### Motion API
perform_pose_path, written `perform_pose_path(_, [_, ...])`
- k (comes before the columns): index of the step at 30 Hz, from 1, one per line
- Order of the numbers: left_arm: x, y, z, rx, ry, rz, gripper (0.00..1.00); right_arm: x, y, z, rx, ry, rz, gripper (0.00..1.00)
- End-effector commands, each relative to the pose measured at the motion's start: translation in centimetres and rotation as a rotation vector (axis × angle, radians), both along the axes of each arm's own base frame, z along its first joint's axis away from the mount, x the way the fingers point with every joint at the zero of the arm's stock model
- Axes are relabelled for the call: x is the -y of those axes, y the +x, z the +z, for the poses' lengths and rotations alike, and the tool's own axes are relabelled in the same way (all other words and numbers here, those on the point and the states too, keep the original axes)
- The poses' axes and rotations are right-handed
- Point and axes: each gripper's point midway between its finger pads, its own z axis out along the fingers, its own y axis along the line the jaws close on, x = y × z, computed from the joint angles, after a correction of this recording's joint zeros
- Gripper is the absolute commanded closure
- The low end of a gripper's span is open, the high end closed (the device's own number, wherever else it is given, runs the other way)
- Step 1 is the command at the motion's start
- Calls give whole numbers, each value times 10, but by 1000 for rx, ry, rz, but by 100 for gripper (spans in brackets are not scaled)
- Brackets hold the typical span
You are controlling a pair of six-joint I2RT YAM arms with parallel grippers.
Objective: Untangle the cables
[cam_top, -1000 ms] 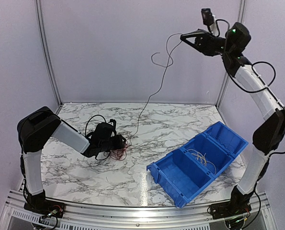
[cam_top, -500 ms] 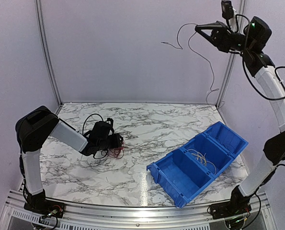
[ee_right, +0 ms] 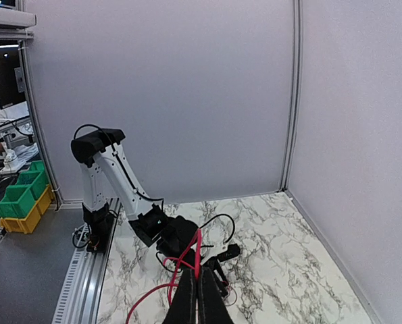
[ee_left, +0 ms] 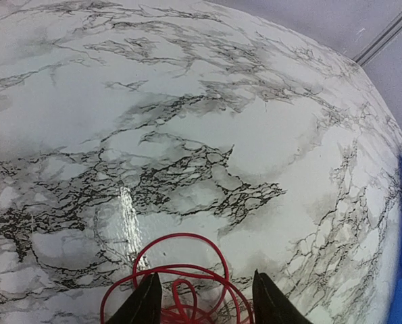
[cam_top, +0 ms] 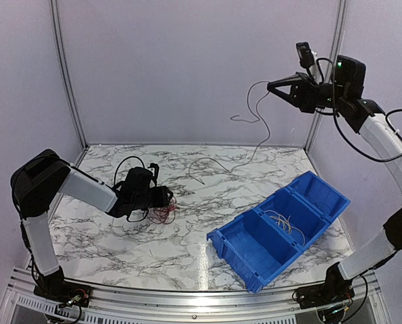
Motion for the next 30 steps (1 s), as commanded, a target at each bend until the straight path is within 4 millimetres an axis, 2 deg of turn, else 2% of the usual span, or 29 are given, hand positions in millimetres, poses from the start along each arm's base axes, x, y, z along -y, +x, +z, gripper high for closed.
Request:
perform_pose_path(1, [-8,1,14,34,21,7,51,-7,-17,-38,-5,-77,-7,100])
perform_pose_path(4, [-8,2,12,32,28,8,51,-9,-27,-75,-49,-142,-15,100])
perform_pose_path(10, [-11,2,7,31,47,13,51,-9,-65,-141,-94,-274,4,100])
perform_pose_path(13, [-11,2,6,30,48,12,51,-3,-78,-159,-104,-325,0,100])
perform_pose_path(15, [-10,3,7,33,47,13,51,1,-87,-162,-94,-350,9,100])
perform_pose_path(21, [-10,5,12,41,39,17,51,3,-108,-131,-59,-317,84,100])
perform_pose_path(27, [-12,3,11,33,38,26,51,1,-126,-55,63,-181,175,100])
perform_pose_path(30, [-13,4,13,34,30,31,51,3,-134,-33,108,-152,195,100])
